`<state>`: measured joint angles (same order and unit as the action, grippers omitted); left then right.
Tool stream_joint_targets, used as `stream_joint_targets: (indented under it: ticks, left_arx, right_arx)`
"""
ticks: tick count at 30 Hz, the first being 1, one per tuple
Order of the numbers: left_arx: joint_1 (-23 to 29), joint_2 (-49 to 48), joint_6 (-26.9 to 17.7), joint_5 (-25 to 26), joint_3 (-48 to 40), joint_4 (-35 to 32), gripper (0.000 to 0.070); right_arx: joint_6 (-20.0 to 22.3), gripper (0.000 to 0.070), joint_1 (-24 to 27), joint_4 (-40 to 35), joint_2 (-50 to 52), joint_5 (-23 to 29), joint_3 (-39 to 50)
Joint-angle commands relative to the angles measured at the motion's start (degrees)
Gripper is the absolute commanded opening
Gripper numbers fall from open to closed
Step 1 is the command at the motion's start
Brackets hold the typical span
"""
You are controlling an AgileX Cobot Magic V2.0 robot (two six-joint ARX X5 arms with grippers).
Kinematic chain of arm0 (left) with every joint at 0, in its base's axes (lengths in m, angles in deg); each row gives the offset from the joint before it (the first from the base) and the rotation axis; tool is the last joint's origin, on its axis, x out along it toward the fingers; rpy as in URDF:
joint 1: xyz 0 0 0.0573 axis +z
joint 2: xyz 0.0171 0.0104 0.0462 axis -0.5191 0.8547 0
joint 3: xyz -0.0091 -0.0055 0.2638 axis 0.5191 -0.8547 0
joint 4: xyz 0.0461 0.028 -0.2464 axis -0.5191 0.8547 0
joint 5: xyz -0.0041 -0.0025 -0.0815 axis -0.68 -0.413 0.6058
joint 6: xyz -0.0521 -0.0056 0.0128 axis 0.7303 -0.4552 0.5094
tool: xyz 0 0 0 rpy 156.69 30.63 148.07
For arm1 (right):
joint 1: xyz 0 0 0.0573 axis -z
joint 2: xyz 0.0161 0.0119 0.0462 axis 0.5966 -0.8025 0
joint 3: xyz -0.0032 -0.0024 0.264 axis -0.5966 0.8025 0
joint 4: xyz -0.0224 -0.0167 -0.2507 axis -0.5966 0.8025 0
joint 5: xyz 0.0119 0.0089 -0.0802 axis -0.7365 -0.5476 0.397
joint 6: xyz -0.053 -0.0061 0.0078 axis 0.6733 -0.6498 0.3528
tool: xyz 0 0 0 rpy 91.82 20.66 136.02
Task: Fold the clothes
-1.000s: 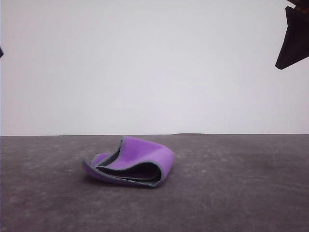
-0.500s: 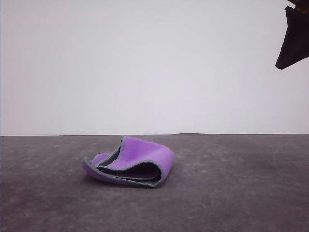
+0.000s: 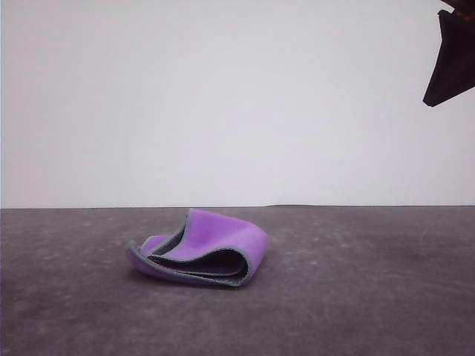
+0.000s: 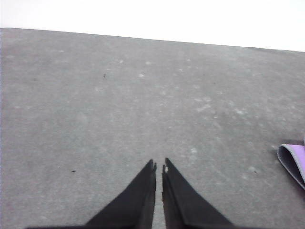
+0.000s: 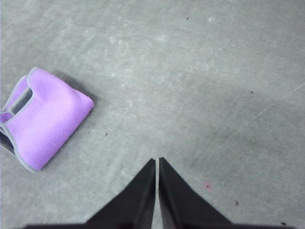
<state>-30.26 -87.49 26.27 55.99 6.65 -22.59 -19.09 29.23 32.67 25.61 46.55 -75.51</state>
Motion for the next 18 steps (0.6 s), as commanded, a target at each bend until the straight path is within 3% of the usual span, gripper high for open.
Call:
stream_joint_targets:
  ticks: [1, 18]
  left_arx:
    - [0.21, -0.07, 0.2, -0.28, -0.3, 2.32, 0.0017]
    - [0.2, -0.07, -0.19, -0.26, -0.42, 2.13, 0.0017]
  right_arx:
    - [0.32, 0.0005, -0.07, -0.44, -0.46, -0.12, -0.98]
    - [0.32, 0.0005, -0.07, -0.44, -0.46, -0.11, -0.98]
